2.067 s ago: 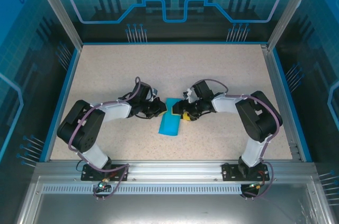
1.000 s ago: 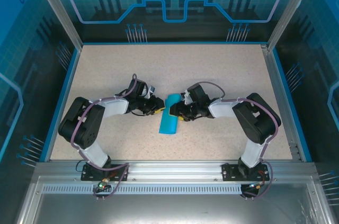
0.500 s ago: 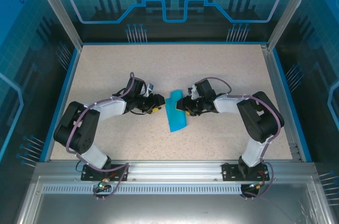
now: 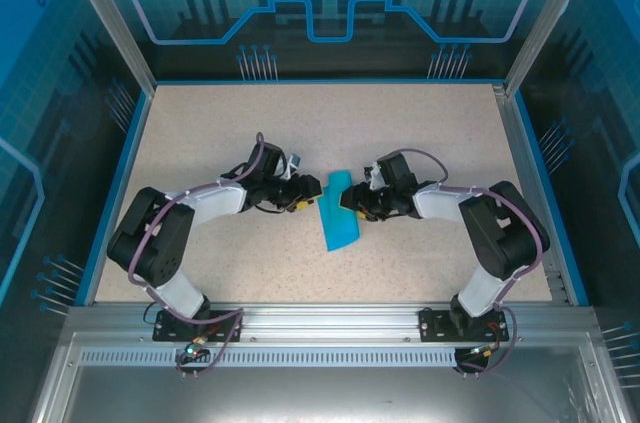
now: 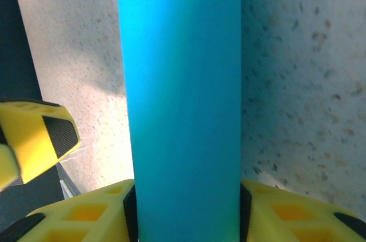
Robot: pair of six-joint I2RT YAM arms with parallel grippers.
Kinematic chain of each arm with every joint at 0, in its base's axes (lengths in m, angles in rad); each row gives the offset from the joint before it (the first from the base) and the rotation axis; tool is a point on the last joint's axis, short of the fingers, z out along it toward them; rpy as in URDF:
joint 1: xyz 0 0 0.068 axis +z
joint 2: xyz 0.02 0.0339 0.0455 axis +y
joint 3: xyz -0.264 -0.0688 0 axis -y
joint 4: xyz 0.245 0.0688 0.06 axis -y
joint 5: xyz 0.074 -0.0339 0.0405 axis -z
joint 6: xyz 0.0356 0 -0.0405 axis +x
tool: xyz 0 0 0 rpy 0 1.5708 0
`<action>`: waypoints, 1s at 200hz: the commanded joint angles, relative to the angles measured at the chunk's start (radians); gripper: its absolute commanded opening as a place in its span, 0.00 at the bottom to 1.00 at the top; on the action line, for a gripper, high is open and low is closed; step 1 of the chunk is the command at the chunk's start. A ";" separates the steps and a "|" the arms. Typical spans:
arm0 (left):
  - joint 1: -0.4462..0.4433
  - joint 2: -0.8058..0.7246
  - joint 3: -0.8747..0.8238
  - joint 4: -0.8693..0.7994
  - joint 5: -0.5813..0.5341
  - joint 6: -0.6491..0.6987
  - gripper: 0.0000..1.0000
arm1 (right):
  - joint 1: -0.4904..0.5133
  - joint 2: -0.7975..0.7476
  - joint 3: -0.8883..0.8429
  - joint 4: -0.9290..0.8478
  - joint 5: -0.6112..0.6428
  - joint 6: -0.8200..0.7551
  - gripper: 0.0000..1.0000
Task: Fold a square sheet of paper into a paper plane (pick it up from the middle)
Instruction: Fold the square sheet of paper in half at the center of the table.
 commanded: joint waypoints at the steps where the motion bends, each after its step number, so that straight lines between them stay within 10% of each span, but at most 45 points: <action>1: -0.024 0.040 0.022 0.041 0.031 -0.048 0.52 | 0.015 -0.001 -0.010 0.009 -0.010 0.018 0.48; 200: -0.077 0.152 -0.056 0.252 0.039 -0.228 0.39 | -0.007 -0.009 -0.017 0.017 -0.072 0.008 0.52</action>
